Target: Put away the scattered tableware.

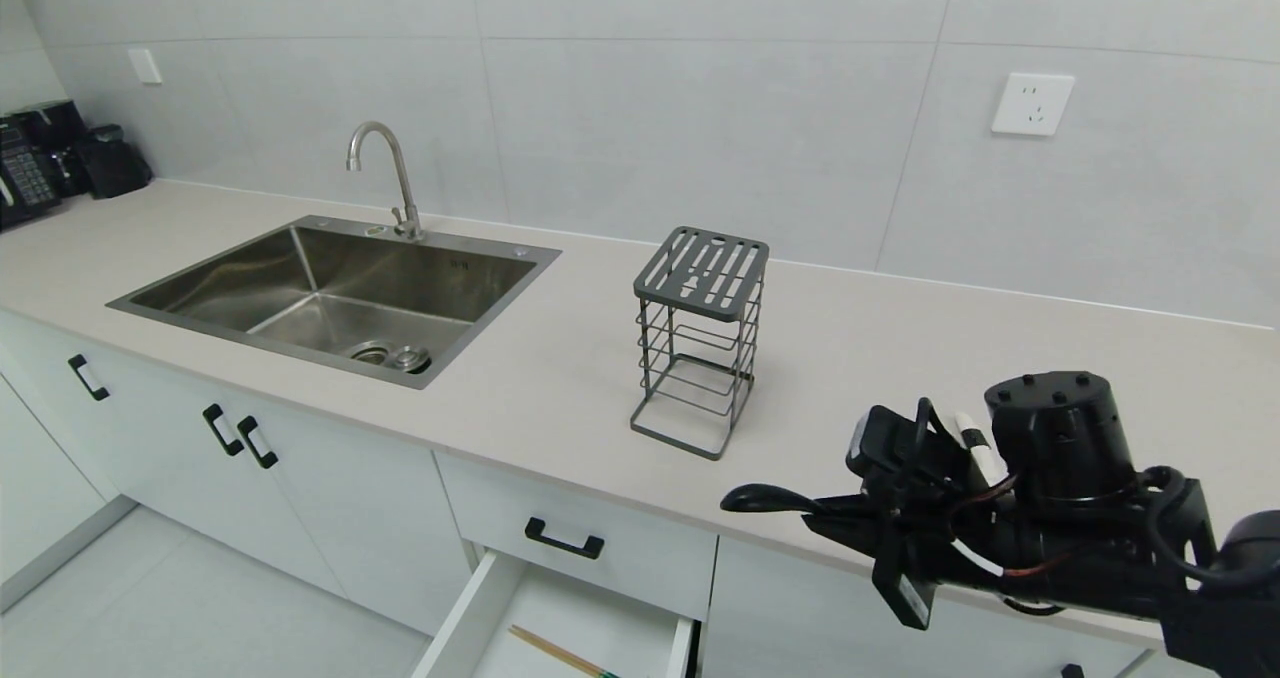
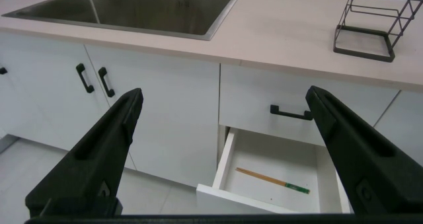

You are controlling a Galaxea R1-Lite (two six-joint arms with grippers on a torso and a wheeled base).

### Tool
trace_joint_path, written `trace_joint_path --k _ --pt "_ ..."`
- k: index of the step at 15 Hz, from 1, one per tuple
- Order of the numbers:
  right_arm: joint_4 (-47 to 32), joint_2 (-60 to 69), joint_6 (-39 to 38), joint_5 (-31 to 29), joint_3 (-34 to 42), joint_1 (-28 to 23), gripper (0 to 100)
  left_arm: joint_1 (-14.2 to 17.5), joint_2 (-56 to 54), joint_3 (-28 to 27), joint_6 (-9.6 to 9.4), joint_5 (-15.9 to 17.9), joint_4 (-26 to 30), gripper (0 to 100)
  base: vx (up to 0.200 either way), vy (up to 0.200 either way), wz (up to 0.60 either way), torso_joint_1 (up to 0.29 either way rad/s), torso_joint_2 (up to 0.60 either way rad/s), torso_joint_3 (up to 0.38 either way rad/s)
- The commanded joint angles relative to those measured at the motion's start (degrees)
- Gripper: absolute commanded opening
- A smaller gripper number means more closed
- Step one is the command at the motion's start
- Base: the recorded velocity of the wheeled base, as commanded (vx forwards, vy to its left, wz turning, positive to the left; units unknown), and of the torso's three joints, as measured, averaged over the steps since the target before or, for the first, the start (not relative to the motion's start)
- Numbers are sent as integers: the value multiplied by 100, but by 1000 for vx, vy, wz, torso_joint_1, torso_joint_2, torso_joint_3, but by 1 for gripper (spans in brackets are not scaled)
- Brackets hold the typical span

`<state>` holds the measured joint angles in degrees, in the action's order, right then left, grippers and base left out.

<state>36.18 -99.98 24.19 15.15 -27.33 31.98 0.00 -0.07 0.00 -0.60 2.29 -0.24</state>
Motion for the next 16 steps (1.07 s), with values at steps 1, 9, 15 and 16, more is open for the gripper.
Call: trace_joint_path --k 1,9,15,16 --pt "3 -242 -2 14 -282 177 0 0 7 0 -2 -1 -2 100 0 0 0 0 0 0" --pt "284 -708 -503 5 -835 1267 0 0 7 0 -2 -1 -2 100 0 0 0 0 0 0" --pt "398 -1288 -845 -12 -1327 1786 0 0 7 0 -2 -1 -2 100 0 0 0 0 0 0" --pt "398 -1604 -960 -12 -1661 1926 0 0 7 0 -2 -1 -2 100 0 0 0 0 0 0"
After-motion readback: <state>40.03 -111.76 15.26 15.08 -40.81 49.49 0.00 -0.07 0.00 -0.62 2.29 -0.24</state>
